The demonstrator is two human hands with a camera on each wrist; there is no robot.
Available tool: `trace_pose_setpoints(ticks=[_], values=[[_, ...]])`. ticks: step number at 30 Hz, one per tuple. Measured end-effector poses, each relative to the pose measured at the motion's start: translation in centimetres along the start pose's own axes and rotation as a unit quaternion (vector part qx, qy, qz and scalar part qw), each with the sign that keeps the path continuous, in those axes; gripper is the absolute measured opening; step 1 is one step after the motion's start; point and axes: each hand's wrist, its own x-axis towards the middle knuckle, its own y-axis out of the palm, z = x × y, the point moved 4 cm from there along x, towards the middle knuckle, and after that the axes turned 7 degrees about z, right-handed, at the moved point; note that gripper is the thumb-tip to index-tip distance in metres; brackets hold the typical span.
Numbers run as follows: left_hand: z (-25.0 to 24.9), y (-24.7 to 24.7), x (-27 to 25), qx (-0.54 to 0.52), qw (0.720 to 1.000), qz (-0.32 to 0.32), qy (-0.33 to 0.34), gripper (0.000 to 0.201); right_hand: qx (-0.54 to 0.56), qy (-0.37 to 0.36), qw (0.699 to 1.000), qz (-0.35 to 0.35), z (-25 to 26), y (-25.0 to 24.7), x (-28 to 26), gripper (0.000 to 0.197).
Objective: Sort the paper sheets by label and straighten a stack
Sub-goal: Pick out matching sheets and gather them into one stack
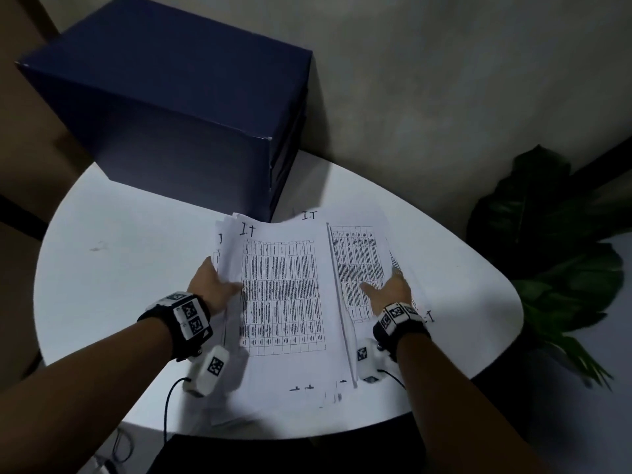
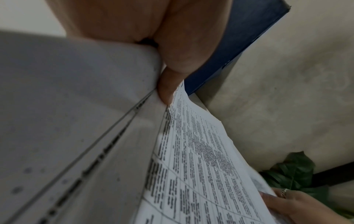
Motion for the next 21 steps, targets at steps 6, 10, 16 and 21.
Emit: trace_pose_setpoints(ticks=[6, 10, 16, 21], values=[[0.2, -0.2, 0.0, 0.014, 1.000, -0.009, -0.005, 0.054, 0.055, 0.016, 0.998, -0.027, -0.6, -3.2, 1.9, 0.063], [0.4, -0.8, -0.3, 0.023, 1.000, -0.010, -0.014, 0.058, 0.061, 0.003, 0.997, -0.056, -2.1, -7.8, 1.6, 0.042], [0.5, -1.3, -0.1, 0.030, 0.999, 0.005, -0.025, 0.060, 0.190, -0.166, 0.950, -0.181, 1.7, -14.9, -5.2, 0.026], [-0.1, -1.4, -0.8, 0.014, 1.000, 0.004, -0.024, 0.054, 0.355, -0.191, 0.911, -0.090, 2.1, -12.2, -7.8, 0.016]])
